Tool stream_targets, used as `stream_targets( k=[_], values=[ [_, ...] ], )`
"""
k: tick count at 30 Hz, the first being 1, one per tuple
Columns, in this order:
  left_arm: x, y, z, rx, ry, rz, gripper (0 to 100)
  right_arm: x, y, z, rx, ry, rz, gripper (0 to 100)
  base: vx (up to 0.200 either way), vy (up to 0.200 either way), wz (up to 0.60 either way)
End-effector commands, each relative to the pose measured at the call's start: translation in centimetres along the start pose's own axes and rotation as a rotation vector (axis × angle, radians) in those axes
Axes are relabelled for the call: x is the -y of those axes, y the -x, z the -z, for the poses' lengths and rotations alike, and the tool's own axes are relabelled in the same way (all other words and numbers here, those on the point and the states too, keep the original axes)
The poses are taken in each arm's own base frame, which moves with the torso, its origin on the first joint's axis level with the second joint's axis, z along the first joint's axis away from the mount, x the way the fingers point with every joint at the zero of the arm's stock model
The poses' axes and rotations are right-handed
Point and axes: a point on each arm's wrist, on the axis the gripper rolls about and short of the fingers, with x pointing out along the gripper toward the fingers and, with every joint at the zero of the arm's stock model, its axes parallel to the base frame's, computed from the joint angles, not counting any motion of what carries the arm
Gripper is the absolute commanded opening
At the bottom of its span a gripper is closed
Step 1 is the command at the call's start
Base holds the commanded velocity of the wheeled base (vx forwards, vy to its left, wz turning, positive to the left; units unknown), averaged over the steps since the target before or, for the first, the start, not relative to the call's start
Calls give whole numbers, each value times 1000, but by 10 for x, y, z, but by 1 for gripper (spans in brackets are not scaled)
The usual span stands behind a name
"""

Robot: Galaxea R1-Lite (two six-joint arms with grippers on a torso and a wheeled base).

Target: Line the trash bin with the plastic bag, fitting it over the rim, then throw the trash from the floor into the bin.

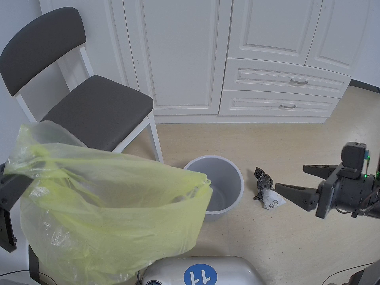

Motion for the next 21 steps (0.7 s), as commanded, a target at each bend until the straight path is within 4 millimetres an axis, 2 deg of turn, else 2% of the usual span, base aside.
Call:
stream_targets(
  k=[1, 4, 5, 10, 17, 18, 21],
  values=[
    [-4, -18, 6, -67, 42, -8, 0, 11, -63, -13, -91, -163, -15, 100, 0, 0, 0],
    [-3, -22, 6, -76, 67, 9, 0, 19, -75, -18, -104, -216, -52, 100, 0, 0, 0],
    [0, -25, 7, -81, 82, 39, 0, 26, -86, -18, -129, -263, -76, 100, 0, 0, 0],
    [4, -29, 12, -103, 91, 78, 0, 30, -105, -7, -199, -326, -85, 100, 0, 0, 0],
    [4, -33, 13, -117, 95, 79, 0, 22, -105, 10, -279, -289, -125, 100, 0, 0, 0],
    [4, -32, 13, -115, 95, 79, 0, 15, -100, 20, -314, -244, -172, 100, 0, 0, 0],
    [4, -31, 12, -105, 93, 77, 0, 5, -94, 28, -341, -201, -210, 100, 0, 0, 0]
  ],
)
